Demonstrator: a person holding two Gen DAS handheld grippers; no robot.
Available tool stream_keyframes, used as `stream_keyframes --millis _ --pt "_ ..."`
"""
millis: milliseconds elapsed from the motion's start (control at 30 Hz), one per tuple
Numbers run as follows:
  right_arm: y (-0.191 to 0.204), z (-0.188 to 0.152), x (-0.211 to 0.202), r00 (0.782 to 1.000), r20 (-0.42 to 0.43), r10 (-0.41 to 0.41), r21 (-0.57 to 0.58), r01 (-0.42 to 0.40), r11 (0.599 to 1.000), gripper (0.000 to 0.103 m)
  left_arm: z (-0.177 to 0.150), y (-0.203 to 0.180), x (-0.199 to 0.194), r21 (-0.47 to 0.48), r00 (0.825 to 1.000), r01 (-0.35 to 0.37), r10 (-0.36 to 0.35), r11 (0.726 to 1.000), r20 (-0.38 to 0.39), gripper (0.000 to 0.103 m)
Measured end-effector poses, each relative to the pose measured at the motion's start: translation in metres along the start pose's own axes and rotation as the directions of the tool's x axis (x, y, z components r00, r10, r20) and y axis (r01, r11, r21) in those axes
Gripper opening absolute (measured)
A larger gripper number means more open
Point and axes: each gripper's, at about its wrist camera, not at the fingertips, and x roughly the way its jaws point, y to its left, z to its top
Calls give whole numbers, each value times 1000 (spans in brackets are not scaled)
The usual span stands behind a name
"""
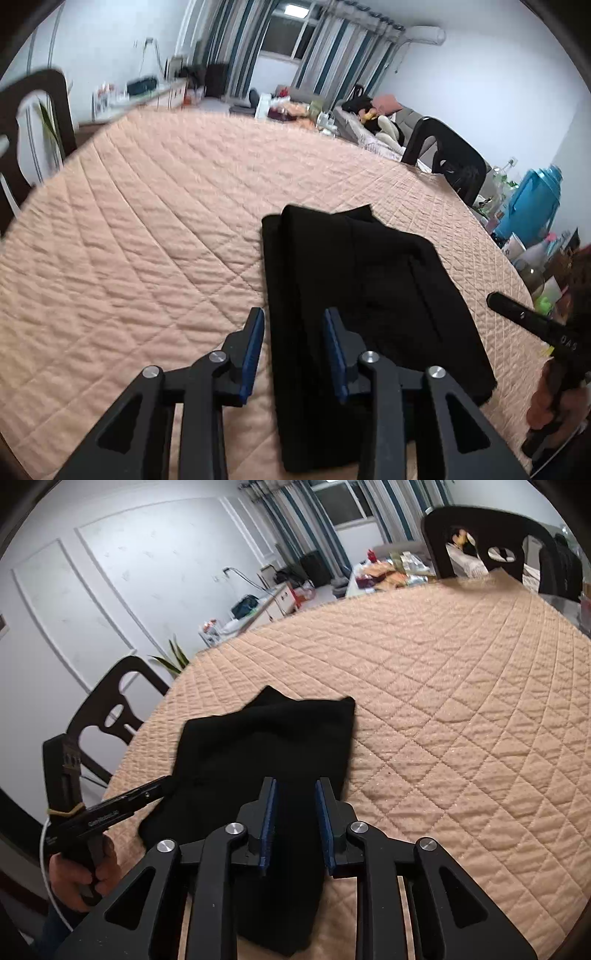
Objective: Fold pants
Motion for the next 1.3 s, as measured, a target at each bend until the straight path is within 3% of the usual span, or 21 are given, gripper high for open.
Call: stream_keyframes --millis 167,267,367,633,767,933,1033,1200,1300 --pt "31 -18 -20 999 14 -40 -125 41 991 22 -18 -27 -44 81 995 42 -49 996 88 34" --pt "38 -37 -16 997 -8 -74 -173 72 982 22 -35 -41 -46 118 996 40 -49 992 74 35" --pt "37 -55 2 990 -69 -123 -194 107 975 22 -51 -40 -27 127 1000 -8 5 992 27 35" --pt "45 -54 -34 995 -22 -92 -174 87 981 22 -52 -54 -63 150 997 -59 50 987 62 35" --pt "64 -55 -68 998 1 -67 -188 66 980 23 -56 -59 -99 147 996 -42 30 988 83 36" --pt "84 -53 -98 998 51 -22 -205 32 978 28 -58 -68 -129 176 991 -38 14 984 134 52" --pt "78 -59 -86 998 51 -44 -202 54 978 30 -61 -67 -116 187 990 -65 39 980 139 55" --pt "60 -76 -45 984 11 -175 -204 174 963 30 -70 -61 -73 176 987 -149 135 973 88 55" --pt "59 -80 -41 986 26 -162 -204 164 965 30 -74 -62 -65 177 985 -158 143 971 94 55"
